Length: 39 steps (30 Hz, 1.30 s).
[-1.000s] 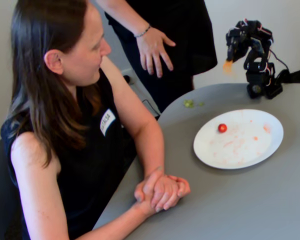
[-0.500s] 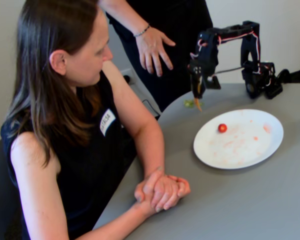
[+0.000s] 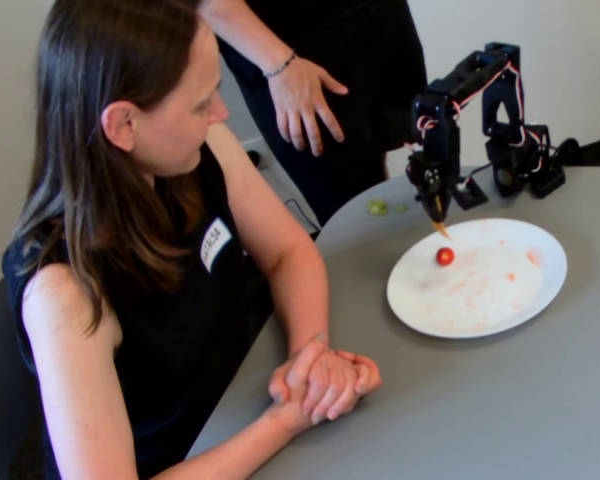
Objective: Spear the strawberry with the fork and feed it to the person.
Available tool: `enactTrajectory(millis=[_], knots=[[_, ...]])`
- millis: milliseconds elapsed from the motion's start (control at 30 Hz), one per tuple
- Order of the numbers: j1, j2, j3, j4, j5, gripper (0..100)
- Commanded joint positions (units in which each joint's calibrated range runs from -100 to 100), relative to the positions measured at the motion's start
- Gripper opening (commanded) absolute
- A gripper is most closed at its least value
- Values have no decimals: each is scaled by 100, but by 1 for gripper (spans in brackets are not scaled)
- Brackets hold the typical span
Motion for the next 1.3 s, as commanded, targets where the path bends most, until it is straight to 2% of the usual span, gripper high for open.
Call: enactTrajectory(millis=[0, 367, 467, 567, 800, 933, 1033, 1167, 1200, 1267], knots=[[10, -33, -20, -41, 44, 1], [-20, 52, -29, -615, 59, 1], [10, 60, 332, -702, 59, 1], [18, 60, 1207, -1625, 59, 1], [10, 255, 1910, -1964, 232, 1], [234, 1128, 1603, -1590, 337, 1], [249, 1162, 1135, -1572, 343, 1], [241, 476, -489, -258, 343, 1], [197, -177, -1165, 386, 343, 1], [197, -677, -1444, 751, 343, 1]])
